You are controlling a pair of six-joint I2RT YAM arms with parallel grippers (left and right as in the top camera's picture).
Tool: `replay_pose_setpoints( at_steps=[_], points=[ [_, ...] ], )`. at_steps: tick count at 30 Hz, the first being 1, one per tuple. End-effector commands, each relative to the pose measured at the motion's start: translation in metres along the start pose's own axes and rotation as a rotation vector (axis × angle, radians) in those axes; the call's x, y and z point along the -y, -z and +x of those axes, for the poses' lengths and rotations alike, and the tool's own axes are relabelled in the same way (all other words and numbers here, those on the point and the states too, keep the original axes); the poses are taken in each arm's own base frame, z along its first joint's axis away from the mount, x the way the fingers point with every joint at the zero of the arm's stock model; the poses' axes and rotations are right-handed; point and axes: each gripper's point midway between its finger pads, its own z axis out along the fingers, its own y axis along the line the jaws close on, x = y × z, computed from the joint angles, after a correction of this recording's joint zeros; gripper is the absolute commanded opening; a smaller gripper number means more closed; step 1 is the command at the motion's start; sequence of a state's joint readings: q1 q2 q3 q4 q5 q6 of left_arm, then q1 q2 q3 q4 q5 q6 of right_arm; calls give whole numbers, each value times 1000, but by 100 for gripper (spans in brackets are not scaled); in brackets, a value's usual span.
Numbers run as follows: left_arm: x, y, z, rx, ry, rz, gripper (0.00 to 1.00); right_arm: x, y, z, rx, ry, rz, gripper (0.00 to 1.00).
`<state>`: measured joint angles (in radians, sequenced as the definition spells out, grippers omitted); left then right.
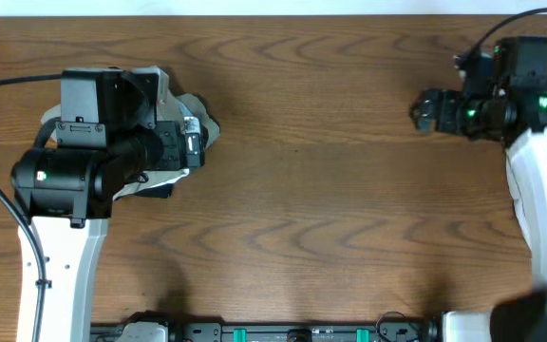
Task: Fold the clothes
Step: 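Reach the right gripper to the crumpled beige shirt and grasp it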
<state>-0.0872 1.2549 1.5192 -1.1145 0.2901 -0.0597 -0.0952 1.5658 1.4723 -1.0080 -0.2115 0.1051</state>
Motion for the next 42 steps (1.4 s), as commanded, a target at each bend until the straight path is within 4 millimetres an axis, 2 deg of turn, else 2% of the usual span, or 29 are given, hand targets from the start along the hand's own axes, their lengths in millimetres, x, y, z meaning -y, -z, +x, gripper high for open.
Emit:
replay_pose_setpoints(
  at_steps=[1, 5, 9, 16, 21, 26, 27, 31, 34, 35, 38, 42],
  points=[
    [9, 5, 0, -2, 3, 40, 98, 90, -13, -10, -21, -183, 218, 98],
    [8, 6, 6, -28, 10, 37, 98, 168, -23, -12, -34, -386, 291, 88],
    [8, 5, 7, -33, 11, 36, 98, 215, -37, -15, -6, -471, 315, 85],
    [8, 5, 7, -34, 12, 36, 98, 258, -70, -11, -1, -522, 342, 75],
    [8, 5, 7, -34, 12, 36, 98, 271, -93, -5, -21, -526, 359, 73],
    [8, 5, 8, -36, 12, 36, 98, 287, -105, -1, -25, -523, 422, 73],
    [7, 5, 8, -38, 13, 36, 98, 288, -107, -1, -26, -523, 422, 70],
    [7, 6, 9, -42, 14, 35, 98, 285, -111, 0, -33, -522, 408, 41],
    [7, 5, 9, -41, 14, 35, 98, 276, -114, 0, -47, -514, 374, 8],
    [7, 5, 9, -41, 14, 35, 98, 268, -114, -1, -49, -514, 338, 1],
    [7, 6, 9, -41, 14, 35, 98, 230, -110, -17, -24, -490, 157, 1],
    [7, 6, 9, -40, 13, 34, 98, 166, -81, -44, 37, -396, -57, 1]
  ],
)
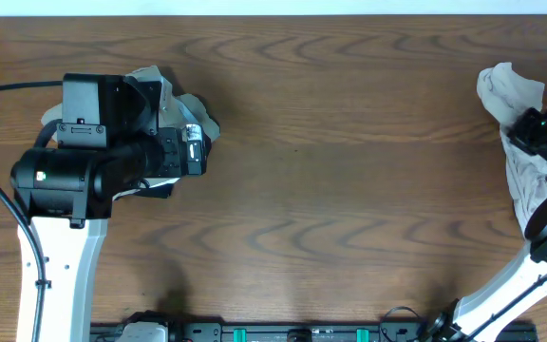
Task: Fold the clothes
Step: 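Reach the right gripper to the crumpled beige shirt and grasp it, then drag the shirt with the right gripper toward the table center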
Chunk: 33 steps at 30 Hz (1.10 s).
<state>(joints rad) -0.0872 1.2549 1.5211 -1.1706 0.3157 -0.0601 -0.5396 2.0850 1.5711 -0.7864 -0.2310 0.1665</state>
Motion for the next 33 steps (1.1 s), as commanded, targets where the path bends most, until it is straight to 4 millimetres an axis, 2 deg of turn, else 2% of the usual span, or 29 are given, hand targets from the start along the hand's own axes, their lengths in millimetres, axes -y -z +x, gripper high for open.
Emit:
replay_pose_setpoints(
  at_steps=[1, 3, 6, 9, 11, 17, 21, 24, 26, 28, 30, 33],
  points=[
    [4, 5, -4, 15, -1, 15, 98, -85, 59, -4, 77, 144, -274, 1],
    [4, 5, -5, 19, -2, 16, 98, -125, 83, 6, 96, 228, -363, 1],
    [5, 5, -9, 34, -7, 17, 98, -175, 105, 31, 97, 340, -424, 1],
    [5, 5, -12, 48, -10, 19, 98, -222, 111, 68, 52, 451, -467, 1],
    [3, 5, -13, 53, -15, 7, 98, -251, 109, 99, 0, 525, -491, 1],
    [-15, 8, -16, 73, -13, -102, 99, -327, 92, 215, -194, 760, -550, 1],
    [-21, 9, -17, 79, -11, -136, 99, -357, 81, 290, -285, 918, -556, 1],
    [-22, 10, -17, 80, -12, -142, 99, -370, 76, 340, -328, 1039, -556, 1],
    [-22, 10, -17, 80, -19, -143, 99, -371, 72, 351, -292, 1093, -499, 1],
    [-22, 10, -17, 80, -19, -143, 98, -372, 73, 349, -238, 1117, -458, 1],
    [-22, 10, -17, 80, -19, -143, 98, -373, 78, 334, -185, 1106, -443, 3],
    [-22, 9, -17, 78, -19, -143, 98, -370, 88, 295, -111, 1026, -438, 20]
  ],
)
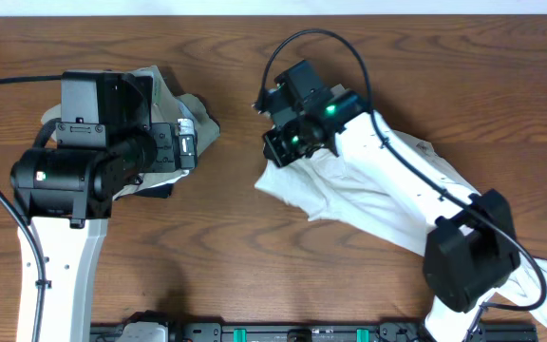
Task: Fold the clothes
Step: 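Drag the shirt with the right gripper toward the table center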
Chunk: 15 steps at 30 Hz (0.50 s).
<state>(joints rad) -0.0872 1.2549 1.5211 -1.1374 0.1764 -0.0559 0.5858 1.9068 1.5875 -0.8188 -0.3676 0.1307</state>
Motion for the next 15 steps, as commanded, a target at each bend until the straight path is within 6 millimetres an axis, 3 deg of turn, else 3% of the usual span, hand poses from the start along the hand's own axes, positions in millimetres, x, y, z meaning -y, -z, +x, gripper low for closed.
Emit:
replay_pose_setpoints(
  at_steps=[1, 4, 8, 12, 15],
  points=[
    [0, 7, -6, 29, -6, -8, 98, 50, 47, -24, 132, -93, 115, 27],
    [0, 5, -6, 22, -6, -9, 98, 93, 67, -28, 175, -192, 156, 49],
    [1, -3, -5, -4, -3, 2, 98, 159, 78, -14, 164, -326, 237, 54],
    [5, -16, -3, -45, 0, 28, 98, 199, 61, 5, 99, -412, 279, 57],
    [7, -26, -2, -78, 6, 45, 99, 211, 37, 15, 42, -398, 277, 61]
  ],
)
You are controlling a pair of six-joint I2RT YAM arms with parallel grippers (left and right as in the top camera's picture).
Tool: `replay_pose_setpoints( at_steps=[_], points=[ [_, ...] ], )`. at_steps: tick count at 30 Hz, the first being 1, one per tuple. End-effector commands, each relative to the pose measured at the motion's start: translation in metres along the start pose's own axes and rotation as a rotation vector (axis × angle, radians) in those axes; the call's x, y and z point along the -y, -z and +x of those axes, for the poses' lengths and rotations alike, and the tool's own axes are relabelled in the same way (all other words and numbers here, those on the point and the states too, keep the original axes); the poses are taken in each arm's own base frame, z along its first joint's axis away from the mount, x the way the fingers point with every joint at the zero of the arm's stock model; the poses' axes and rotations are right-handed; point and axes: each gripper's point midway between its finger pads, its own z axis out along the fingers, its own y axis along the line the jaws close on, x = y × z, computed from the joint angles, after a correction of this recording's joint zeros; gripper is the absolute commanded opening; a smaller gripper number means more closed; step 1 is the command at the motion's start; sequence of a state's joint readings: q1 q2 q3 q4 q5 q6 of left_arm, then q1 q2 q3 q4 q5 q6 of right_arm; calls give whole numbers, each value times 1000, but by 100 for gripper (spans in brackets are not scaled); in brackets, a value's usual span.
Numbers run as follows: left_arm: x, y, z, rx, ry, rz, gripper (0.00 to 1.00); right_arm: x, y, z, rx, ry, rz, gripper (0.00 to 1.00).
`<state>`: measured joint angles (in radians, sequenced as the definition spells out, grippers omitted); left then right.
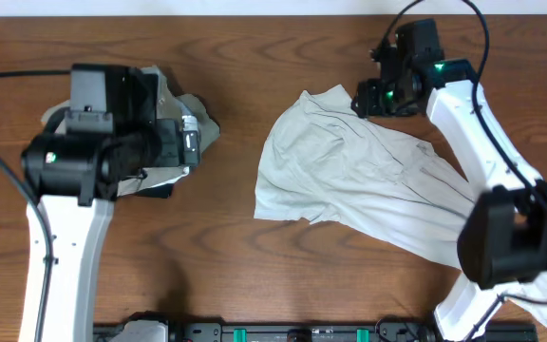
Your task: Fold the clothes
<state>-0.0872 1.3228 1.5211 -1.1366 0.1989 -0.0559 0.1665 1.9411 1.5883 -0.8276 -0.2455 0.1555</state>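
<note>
A pale grey-white garment (349, 180) lies loosely spread on the wooden table (245, 275), running from the middle toward the lower right edge. Its upper left part is fairly flat, with wrinkles along the right side. My right gripper (359, 99) hangs at the garment's upper edge; its jaws are too dark to read. My left gripper (191, 142) sits at the left, over a small pile of clothes (174, 95), and its fingers are not clearly shown.
The pile under the left arm is light cloth with a dark piece (155, 190) at its lower edge. The right arm's white link crosses above the garment's right side. Cables run off the table at the top right and left.
My right gripper was at the table's middle on the garment's bunched left end; now it is up and to the right at the garment's top edge, and the cloth lies wider. The left arm shifted slightly.
First the right gripper was at the far right with no garment on the table's middle. Then it was at the right edge with a crumpled pale garment. Then the garment stretched to the middle under the arm. Now it lies spread. The left arm stayed over the pile.
</note>
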Motion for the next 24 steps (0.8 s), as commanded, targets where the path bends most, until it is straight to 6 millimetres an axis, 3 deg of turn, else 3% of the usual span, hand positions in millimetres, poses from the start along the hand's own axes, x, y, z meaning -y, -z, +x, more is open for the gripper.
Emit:
replay_pose_setpoints(
  at_steps=[1, 5, 8, 11, 14, 19, 24],
  points=[
    [6, -7, -4, -20, -3, 30, 99, 5, -39, 16, -88, 38, 12, 62],
    [11, -17, -1, -64, 4, 66, 99, -3, -64, 24, -118, 129, 6, 67],
    [25, -27, 5, -114, -3, 124, 98, -2, -74, 23, -110, 145, 76, 64],
    [37, -41, 14, -175, -30, 143, 81, 3, -81, 24, -105, 139, 148, 61],
    [52, -63, 26, -248, -70, 154, 70, 0, -86, 27, -111, 155, 163, 41],
    [67, -103, 50, -384, -112, 155, 51, 31, -74, 18, -64, 112, 376, 7],
    [79, -140, 67, -485, -145, 151, 47, 49, -55, 2, -29, 74, 410, 1]
  ],
)
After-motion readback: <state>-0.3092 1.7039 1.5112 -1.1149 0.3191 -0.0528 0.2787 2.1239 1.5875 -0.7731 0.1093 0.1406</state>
